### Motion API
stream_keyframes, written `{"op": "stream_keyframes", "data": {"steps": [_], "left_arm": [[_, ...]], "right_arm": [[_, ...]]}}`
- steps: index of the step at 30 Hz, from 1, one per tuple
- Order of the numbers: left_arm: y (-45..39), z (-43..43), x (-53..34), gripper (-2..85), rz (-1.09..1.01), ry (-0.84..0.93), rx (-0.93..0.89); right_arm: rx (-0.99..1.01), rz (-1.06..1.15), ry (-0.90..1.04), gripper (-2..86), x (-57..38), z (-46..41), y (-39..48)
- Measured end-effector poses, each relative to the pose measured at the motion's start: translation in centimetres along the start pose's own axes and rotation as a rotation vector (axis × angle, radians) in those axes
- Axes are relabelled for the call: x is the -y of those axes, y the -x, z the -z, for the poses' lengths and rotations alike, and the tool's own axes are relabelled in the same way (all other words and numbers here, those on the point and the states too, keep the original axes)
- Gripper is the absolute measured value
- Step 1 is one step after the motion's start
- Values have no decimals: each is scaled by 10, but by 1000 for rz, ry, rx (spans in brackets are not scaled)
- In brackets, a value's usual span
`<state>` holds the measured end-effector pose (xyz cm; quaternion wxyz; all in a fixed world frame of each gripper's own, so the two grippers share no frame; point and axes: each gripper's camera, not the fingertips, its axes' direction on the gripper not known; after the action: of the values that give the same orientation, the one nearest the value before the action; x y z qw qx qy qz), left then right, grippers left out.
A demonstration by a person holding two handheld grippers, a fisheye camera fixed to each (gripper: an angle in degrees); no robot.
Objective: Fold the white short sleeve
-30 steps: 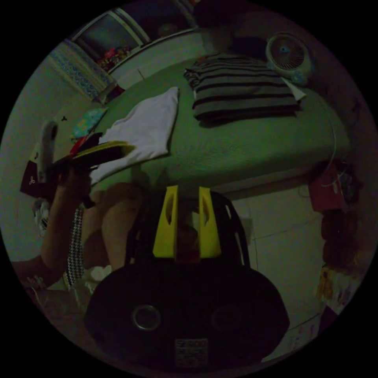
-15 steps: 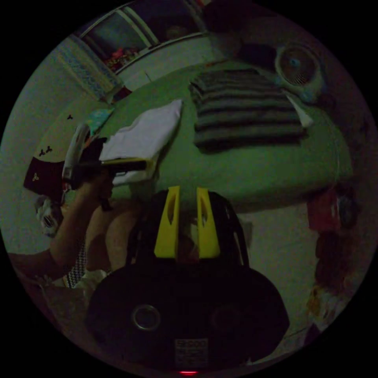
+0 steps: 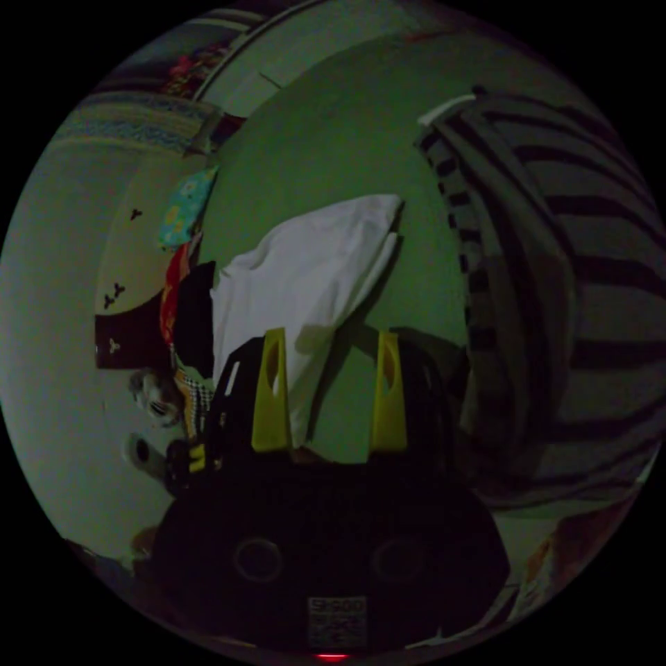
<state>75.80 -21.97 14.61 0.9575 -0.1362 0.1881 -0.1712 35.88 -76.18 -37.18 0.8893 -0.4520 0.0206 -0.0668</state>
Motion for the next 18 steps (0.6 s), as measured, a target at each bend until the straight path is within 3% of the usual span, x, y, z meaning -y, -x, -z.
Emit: {"op": "stream_keyframes", "data": {"steps": [4, 11, 18], "left_arm": [[11, 12, -8, 38, 1, -16, -36], [26, 37, -24, 34, 15, -28, -99], [7, 59, -36, 28, -67, -15, -183]], "right_arm": [[77, -43, -12, 148, 32, -11, 9], [49, -141, -61, 49, 73, -26, 31], [-47, -42, -123, -13, 69, 1, 80]]}}
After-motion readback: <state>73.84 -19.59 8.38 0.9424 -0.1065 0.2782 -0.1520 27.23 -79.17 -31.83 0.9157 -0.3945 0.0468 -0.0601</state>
